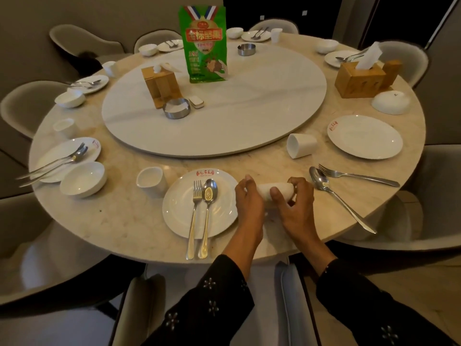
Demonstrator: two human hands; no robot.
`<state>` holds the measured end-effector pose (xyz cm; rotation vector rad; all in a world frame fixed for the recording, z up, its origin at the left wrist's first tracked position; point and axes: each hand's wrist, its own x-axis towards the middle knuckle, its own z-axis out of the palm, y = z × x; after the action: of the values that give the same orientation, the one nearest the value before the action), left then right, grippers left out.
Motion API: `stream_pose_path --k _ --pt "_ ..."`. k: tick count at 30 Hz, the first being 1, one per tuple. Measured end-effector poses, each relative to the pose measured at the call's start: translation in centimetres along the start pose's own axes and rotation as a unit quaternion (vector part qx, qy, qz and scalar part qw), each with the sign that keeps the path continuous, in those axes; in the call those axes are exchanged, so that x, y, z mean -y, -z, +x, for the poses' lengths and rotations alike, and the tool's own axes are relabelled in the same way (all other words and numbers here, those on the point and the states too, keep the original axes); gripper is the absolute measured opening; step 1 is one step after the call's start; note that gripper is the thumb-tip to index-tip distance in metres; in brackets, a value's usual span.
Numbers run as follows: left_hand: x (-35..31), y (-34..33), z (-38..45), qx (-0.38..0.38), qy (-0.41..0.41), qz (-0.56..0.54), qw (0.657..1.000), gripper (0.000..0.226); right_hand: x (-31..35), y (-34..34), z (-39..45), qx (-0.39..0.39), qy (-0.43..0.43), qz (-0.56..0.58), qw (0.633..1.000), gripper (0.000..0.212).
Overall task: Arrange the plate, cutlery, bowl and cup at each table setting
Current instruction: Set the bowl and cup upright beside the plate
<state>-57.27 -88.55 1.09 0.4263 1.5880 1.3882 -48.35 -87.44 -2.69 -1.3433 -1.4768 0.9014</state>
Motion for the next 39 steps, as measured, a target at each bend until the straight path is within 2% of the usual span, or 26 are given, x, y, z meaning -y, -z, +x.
stream_pose_path --k 5,9,11,16,19,22,25,31,39 --pt "1.0 1.6 -0.3 0.038 -0.088 0.084 0.992 0.048 -0.2 -0.9 0.3 0.041 -0.071 0.061 0.995 0.068" --pt "1.7 2.5 0.2 0.071 -0.114 0.127 0.983 0.049 -0.4 -0.8 1.3 0.013 -0.19 0.066 0.979 0.049" --pt "2.0 2.6 0.5 0.078 -0.121 0.142 0.979 0.049 -0.9 -0.7 1.7 -0.014 -0.211 0.041 0.977 0.042" --pt "2.6 2.6 1.1 0.023 -0.13 0.175 0.976 0.039 -0.9 -1.2 2.4 -0.076 -0.169 -0.01 0.983 0.038" --pt "2.9 2.5 0.4 -0.033 -0.057 0.125 0.99 0.03 -0.9 -1.6 2.7 -0.093 -0.15 -0.016 0.984 0.038" --pt "3.9 1.8 -0.2 0.001 0.035 0.013 0.999 0.027 -1.2 -1.8 2.9 -0.094 -0.127 -0.025 0.987 0.037" --pt "4.4 1.0 0.0 -0.019 0.069 -0.033 0.997 0.029 -1.4 -1.6 3.1 -0.088 -0.116 -0.033 0.989 0.037" --pt "4.7 0.5 0.2 -0.059 0.067 -0.066 0.994 0.026 -1.9 -2.1 3.6 -0.062 -0.097 -0.047 0.992 0.037" --pt "4.2 0.7 0.7 -0.067 0.082 -0.082 0.991 0.028 -1.8 -2.5 4.1 -0.043 -0.103 -0.073 0.991 0.037"
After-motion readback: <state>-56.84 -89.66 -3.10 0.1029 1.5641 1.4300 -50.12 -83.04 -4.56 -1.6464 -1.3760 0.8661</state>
